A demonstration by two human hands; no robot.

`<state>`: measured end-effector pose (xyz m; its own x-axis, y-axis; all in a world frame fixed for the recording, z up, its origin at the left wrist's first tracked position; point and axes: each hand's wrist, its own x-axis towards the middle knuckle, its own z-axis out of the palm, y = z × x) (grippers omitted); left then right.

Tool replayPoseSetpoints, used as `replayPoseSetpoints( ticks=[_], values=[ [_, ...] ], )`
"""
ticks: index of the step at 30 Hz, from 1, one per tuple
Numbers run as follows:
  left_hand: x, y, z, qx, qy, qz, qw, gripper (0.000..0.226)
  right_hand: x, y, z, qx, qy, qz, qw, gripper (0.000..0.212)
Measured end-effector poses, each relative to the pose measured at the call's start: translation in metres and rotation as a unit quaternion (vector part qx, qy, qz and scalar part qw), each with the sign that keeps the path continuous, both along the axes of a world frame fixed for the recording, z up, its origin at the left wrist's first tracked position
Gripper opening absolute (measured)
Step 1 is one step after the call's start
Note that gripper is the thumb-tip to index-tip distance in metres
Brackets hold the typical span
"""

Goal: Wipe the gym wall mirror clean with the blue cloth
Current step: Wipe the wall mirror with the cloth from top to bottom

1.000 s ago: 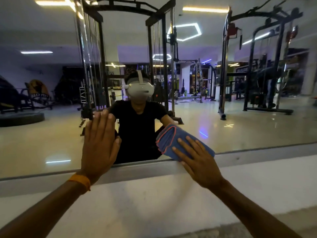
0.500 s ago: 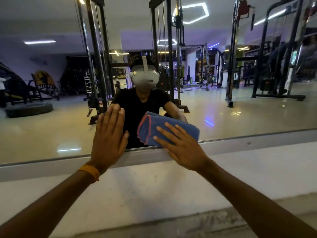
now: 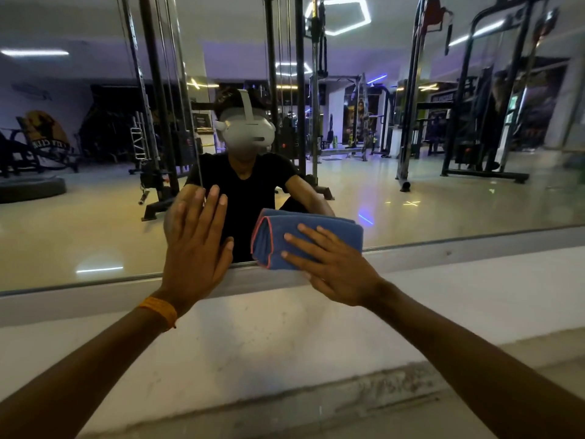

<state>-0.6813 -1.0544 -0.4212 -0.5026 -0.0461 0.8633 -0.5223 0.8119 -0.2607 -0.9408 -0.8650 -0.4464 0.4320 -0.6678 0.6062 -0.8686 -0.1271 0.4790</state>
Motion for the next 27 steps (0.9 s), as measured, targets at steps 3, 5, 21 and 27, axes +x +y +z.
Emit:
replayPoseSetpoints(
  ticks=[3, 5, 21, 27],
  values=[
    [0.007, -0.004, 0.002, -0.008, -0.006, -0.014, 1.0, 0.068, -0.041, 0.042, -0.01, -0.015, -0.038, -0.043, 0.998, 0.056],
    [0.012, -0.004, 0.003, -0.018, -0.018, -0.022, 0.999, 0.067, -0.078, 0.079, -0.018, -0.048, -0.081, -0.093, 0.991, 0.058],
    [0.001, 0.003, -0.009, -0.009, 0.011, 0.002, 1.0, 0.072, -0.076, 0.068, -0.019, -0.075, -0.088, -0.103, 0.988, 0.053],
    [-0.005, 0.01, -0.009, 0.012, 0.033, -0.001, 0.999, 0.075, -0.05, 0.062, -0.034, -0.136, -0.246, -0.112, 0.953, 0.052]
  ],
)
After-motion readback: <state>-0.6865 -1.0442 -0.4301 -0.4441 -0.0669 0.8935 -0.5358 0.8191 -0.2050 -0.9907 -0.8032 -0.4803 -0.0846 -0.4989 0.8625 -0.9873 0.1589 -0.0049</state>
